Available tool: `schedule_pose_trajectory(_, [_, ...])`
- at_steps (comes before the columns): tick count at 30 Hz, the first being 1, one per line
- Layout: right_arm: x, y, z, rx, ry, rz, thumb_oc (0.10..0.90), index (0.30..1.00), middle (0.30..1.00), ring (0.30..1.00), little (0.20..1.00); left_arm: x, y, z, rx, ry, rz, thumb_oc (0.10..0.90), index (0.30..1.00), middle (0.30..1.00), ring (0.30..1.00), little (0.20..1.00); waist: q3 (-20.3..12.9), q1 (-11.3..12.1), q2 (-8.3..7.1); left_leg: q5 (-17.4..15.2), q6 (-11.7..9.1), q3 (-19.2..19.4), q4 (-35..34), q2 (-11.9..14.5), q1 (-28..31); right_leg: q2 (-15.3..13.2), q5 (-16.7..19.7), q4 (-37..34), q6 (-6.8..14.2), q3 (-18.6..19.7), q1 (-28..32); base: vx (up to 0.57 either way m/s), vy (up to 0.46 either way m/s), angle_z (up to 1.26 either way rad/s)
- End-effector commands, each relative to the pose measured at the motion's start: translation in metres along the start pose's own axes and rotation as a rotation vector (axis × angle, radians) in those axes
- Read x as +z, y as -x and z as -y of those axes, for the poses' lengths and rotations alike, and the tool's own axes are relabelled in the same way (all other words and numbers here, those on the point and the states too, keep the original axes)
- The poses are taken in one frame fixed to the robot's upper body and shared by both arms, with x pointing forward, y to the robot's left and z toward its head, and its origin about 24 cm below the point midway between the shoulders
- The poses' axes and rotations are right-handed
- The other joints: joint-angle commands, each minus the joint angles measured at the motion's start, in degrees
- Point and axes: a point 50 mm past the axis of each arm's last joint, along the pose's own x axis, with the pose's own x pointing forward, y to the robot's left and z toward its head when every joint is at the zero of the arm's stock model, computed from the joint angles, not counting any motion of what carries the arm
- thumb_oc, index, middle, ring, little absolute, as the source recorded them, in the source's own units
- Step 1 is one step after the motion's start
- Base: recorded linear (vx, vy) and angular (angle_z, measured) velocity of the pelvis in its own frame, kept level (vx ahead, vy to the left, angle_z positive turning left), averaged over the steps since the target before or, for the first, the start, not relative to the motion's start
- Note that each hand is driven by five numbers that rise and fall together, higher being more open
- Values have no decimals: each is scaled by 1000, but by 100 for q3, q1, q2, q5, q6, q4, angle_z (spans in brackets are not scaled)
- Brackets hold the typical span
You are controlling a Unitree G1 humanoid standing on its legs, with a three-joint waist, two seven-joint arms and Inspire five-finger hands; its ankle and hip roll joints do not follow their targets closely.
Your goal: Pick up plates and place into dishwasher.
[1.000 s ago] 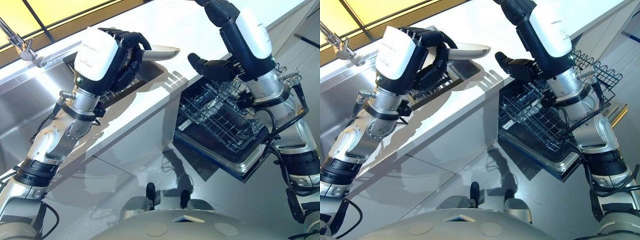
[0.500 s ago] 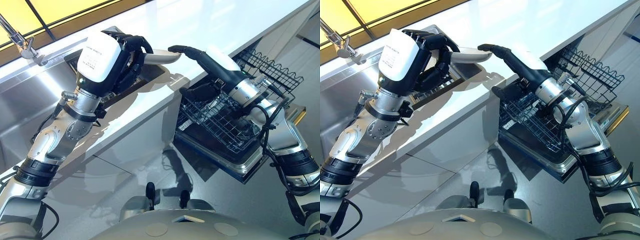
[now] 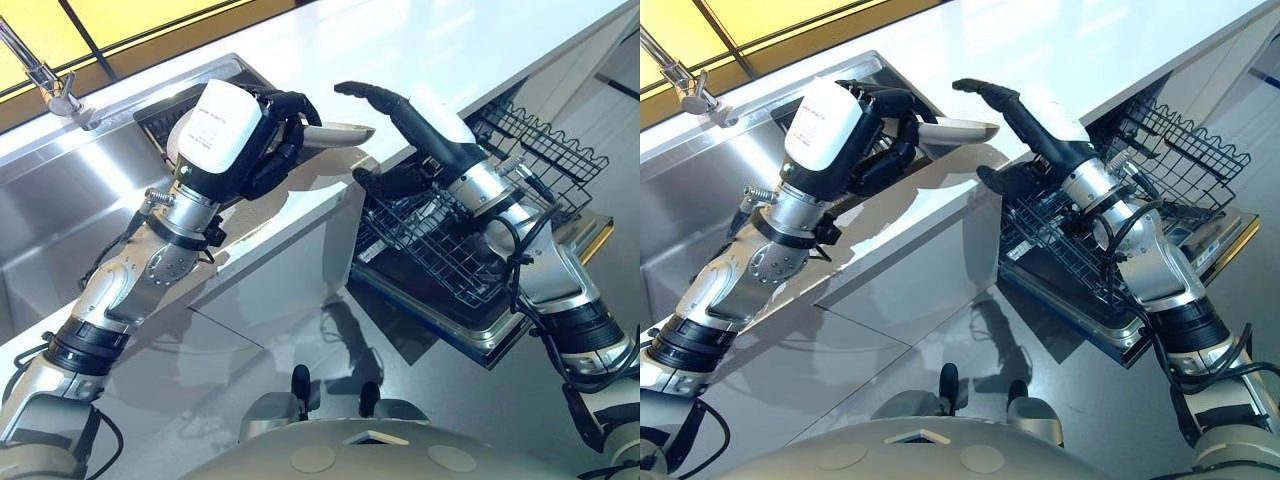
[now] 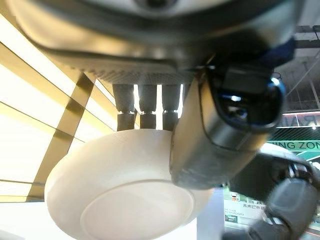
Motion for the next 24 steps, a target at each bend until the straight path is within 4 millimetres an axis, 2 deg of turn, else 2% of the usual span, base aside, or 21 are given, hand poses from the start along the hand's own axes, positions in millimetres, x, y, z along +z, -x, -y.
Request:
schedule_pose_trajectory(1, [32,-13,41,-225,66,205,800,900,900,900,900,-1,-26,-21,167,46,34,100,300,300,300,200,-564,94,24,-959,-40,38,10,-129,383,448,-853,471,-17,-138,-83,0,0,0])
schedule_pose_trajectory(13, [12,-14,16,14,-92,54,800,900,900,900,900,3,-26,-21,188,44,64,100,300,300,300,200,-578,82,21,-924,-67,16,10,-107,370,436,-867,531,-29,-156,-111,0,0,0])
schedule_pose_trajectory(22, [9,-20,11,38,-116,33,800,900,900,900,900,4,-28,-20,188,62,70,100,300,300,300,200,-576,109,11,-914,-82,-3,10,-104,366,413,-846,515,-24,-207,-101,-1,2,2])
schedule_pose_trajectory(23, [11,-20,12,24,-120,40,726,836,836,836,826,5,-28,-19,183,74,70,100,300,300,300,200,-575,111,13,-913,-83,-4,10,-105,364,409,-838,507,-17,-210,-99,0,0,0])
schedule_pose_trajectory(24, [11,-20,12,14,-119,43,523,662,662,662,623,5,-29,-18,179,80,70,100,300,300,300,200,-573,112,15,-913,-81,0,10,-105,365,405,-834,504,-14,-213,-98,0,0,0])
